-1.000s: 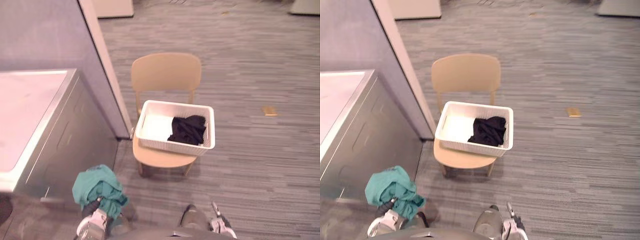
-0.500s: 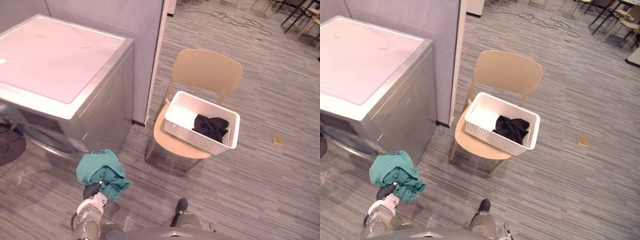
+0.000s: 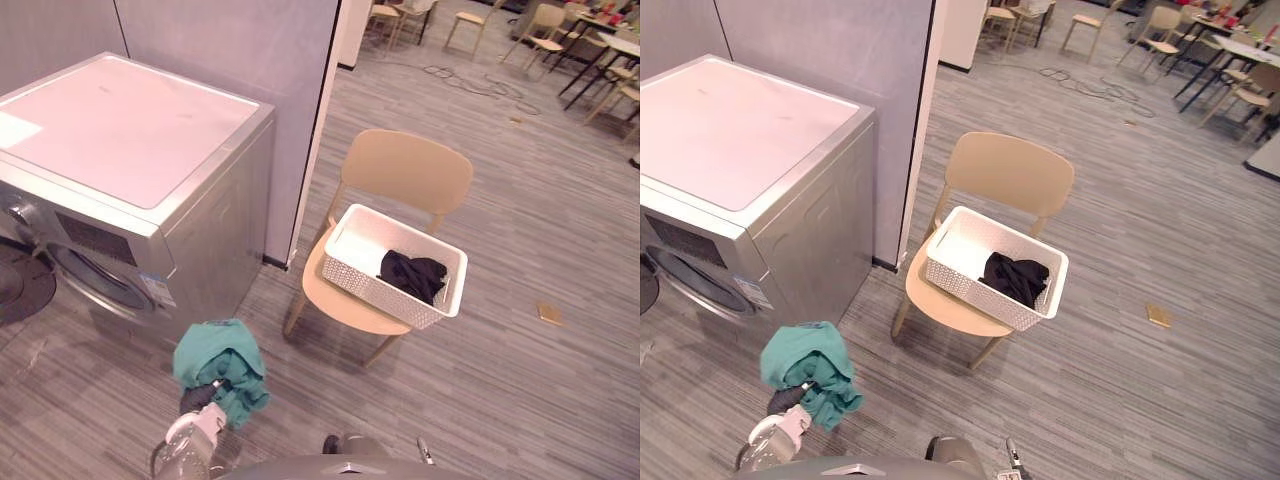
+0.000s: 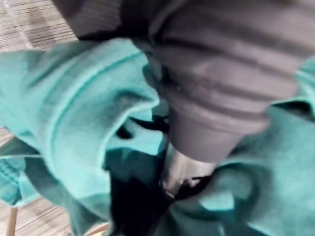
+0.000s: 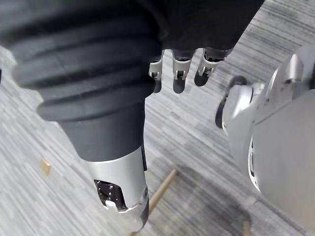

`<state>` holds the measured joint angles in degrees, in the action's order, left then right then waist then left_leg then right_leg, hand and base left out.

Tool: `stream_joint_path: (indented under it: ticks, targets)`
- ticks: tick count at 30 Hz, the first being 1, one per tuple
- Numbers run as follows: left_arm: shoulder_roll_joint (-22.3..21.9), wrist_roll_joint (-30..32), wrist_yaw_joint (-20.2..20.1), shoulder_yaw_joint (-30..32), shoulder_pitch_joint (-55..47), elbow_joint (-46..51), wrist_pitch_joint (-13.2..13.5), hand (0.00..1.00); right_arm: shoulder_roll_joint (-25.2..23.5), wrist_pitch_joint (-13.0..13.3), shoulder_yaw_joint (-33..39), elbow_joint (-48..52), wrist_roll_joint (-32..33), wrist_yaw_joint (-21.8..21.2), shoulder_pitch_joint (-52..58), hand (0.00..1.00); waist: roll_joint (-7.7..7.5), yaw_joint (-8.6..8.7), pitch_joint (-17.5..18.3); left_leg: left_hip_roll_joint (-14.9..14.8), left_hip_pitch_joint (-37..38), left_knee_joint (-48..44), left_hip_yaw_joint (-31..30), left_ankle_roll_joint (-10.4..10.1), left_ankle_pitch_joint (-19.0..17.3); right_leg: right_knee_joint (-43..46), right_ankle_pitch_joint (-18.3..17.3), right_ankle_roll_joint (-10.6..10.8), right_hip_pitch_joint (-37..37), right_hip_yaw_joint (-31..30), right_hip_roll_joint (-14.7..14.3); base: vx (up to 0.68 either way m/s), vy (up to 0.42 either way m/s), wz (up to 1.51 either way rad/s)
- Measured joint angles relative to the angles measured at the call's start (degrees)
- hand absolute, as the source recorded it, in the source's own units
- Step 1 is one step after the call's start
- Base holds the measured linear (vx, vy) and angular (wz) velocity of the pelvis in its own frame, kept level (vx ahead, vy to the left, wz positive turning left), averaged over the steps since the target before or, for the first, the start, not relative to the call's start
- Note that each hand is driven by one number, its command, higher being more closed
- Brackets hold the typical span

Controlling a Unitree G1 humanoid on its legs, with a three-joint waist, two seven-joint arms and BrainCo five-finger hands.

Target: Pick up the laundry basket with both hands and put the clothes into the washing machine.

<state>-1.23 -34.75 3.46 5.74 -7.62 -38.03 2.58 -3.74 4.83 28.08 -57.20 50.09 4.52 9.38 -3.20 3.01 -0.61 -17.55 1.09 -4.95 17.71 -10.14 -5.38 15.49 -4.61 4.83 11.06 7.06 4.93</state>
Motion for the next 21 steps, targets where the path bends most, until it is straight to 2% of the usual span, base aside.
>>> stream_joint_path:
  ticks: [2,4,5,6,7,8,9,10,12,13,14,16,17,18,19,20,21]
  targets:
    - [-1.4,-0.6,0.0,-1.6,1.3,-0.5,-0.1,1.0,1.9,0.0,-0.4,-1.7,-0.6,-0.3,-0.9,0.0,1.5,0.24,0.1,0.7,-0.4,2.9,-1.7,4.3,2.6,-3.3,1.6,-0.4,-1.3,1.9,0.0,0.03,-0.083,0.43]
    - [-2.0,-1.2,0.0,-2.6,1.2,-0.5,0.0,1.0,2.7,-0.1,-1.0,-2.4,-2.3,-0.2,-1.3,0.0,2.57,0.0,0.7,0.8,0.7,3.5,-2.1,4.9,3.0,-3.7,1.6,-0.4,-3.5,3.4,0.2,0.04,-0.013,0.41]
    - [-2.1,-1.6,0.0,-3.2,0.9,0.1,0.1,1.0,2.6,-0.1,-1.2,-2.3,-3.4,-0.2,-1.0,0.0,2.86,-0.86,0.3,1.0,1.5,2.2,-2.1,4.9,3.1,-3.4,1.4,-0.5,-5.2,3.6,0.7,0.01,0.028,0.33]
    - [-2.0,-2.1,-0.1,-3.5,1.0,0.8,0.1,1.0,2.7,-0.1,-1.6,-2.1,-3.8,-0.2,-1.2,0.0,3.2,-1.18,-0.2,1.2,1.0,0.0,-2.1,4.5,2.8,-3.0,0.9,-0.7,-5.7,3.9,1.3,-0.03,0.045,0.4]
    - [-2.3,-2.6,-0.2,-3.8,0.9,2.7,0.2,1.0,3.1,0.0,-2.8,-1.7,-5.2,-0.3,-1.4,0.0,2.6,-1.57,-0.8,1.3,-1.9,-7.2,-2.5,2.6,1.5,-1.2,-1.0,0.1,-6.3,4.2,2.8,-0.1,0.06,0.6]
    - [-2.2,-2.9,-0.4,-3.8,0.1,4.6,0.5,1.0,3.3,-0.1,-3.7,-1.4,-5.6,-0.3,-1.9,0.0,2.96,-1.79,-2.0,0.6,-6.3,-16.4,-3.8,0.3,0.0,1.2,-3.0,0.5,-6.5,5.4,4.2,-0.13,0.071,0.71]
    - [-2.2,-3.0,-0.5,-3.7,0.1,5.5,0.5,1.0,3.3,-0.1,-3.9,-1.1,-5.8,-0.3,-1.9,0.0,2.95,-1.83,-2.1,0.3,-8.4,-20.3,-4.3,-0.4,-0.5,2.5,-3.9,1.0,-6.5,6.0,4.9,-0.18,0.117,0.83]
    - [-2.2,-3.4,-0.6,-3.7,-0.7,6.4,0.6,1.0,3.3,-0.2,-4.6,-0.3,-7.0,-0.2,-1.9,0.0,2.19,-1.92,-2.5,-0.2,-11.6,-25.9,-4.9,-0.6,-0.7,4.3,-5.5,2.0,-6.5,7.0,6.5,-0.17,0.164,0.63]
    - [-2.2,-3.3,-0.5,-3.4,-2.2,6.4,0.6,1.0,3.8,-0.1,-4.8,0.2,-7.8,-0.2,-1.8,0.0,3.18,-2.85,-3.0,-1.1,-13.1,-29.5,-4.3,3.3,-2.4,4.7,-5.9,2.4,-7.0,7.0,7.4,-0.13,0.186,0.32]
    - [-2.0,-3.3,-0.5,-2.9,-3.3,6.1,0.6,1.0,4.2,-0.1,-4.7,0.2,-7.8,-0.2,-1.8,0.0,3.61,-2.94,-3.1,-1.2,-13.9,-30.3,-4.3,6.5,-4.5,4.5,-6.1,2.9,-6.8,6.8,7.9,-0.06,0.222,0.09]
    - [-1.8,-3.3,-0.4,-2.3,-3.6,5.4,0.5,1.0,4.1,-0.1,-4.7,0.1,-7.7,-0.2,-1.7,0.0,3.51,-2.64,-3.1,-1.8,-15.2,-30.3,-4.8,8.0,-6.3,4.2,-6.1,3.7,-6.4,6.4,8.3,-0.04,0.303,0.08]
    - [-1.6,-3.4,0.0,-2.1,-3.8,5.4,0.5,1.0,4.2,-0.1,-4.9,-0.3,-7.7,-0.2,-1.5,0.0,3.13,-2.27,-3.1,-2.6,-17.5,-29.1,-7.3,9.0,-7.2,4.7,-6.0,4.9,-4.9,5.9,9.9,0.01,0.338,0.06]
    - [-1.7,-3.4,0.0,-2.6,-3.8,5.4,0.5,1.0,4.6,-0.2,-4.9,-0.7,-7.8,-0.2,-1.4,0.0,3.41,-1.87,-3.1,-2.9,-18.4,-25.4,-9.8,8.7,-7.1,5.0,-6.8,6.8,-3.7,4.4,11.1,0.07,0.446,0.07]
    - [-1.6,-3.4,0.0,-3.1,-3.6,5.0,0.5,1.0,4.8,-0.4,-4.8,-2.4,-8.0,-0.1,-1.5,0.0,3.03,-1.29,-3.2,0.3,-18.2,-24.7,-8.0,2.1,-6.7,5.7,-7.6,10.3,-3.0,1.6,12.9,0.18,0.476,0.18]
    - [-0.9,-3.4,0.2,-3.1,-3.0,4.2,0.6,1.0,4.1,-1.4,-4.7,-3.6,-9.0,-0.1,-1.6,0.0,1.9,-0.56,-3.4,2.3,-17.8,-24.6,-7.6,2.2,-6.6,6.6,-8.0,11.5,-2.9,-0.2,13.2,0.24,0.358,0.32]
    - [-0.4,-3.4,0.2,-3.3,-2.8,3.9,0.6,1.0,3.7,-1.8,-4.3,-5.0,-9.6,-0.1,-1.7,0.0,1.37,-0.38,-3.4,3.8,-18.1,-25.1,-7.7,2.4,-6.6,6.3,-8.0,11.2,-3.8,-0.1,12.8,0.23,0.21,0.55]
    - [0.2,-3.3,0.1,-4.1,-2.5,3.6,0.5,1.0,3.8,-2.2,-4.2,-5.7,-10.1,0.0,-1.6,0.0,0.95,0.36,-3.4,6.5,-18.3,-25.6,-7.6,3.1,-7.0,3.3,-6.1,11.0,-6.4,-1.1,13.1,0.2,0.2,0.56]
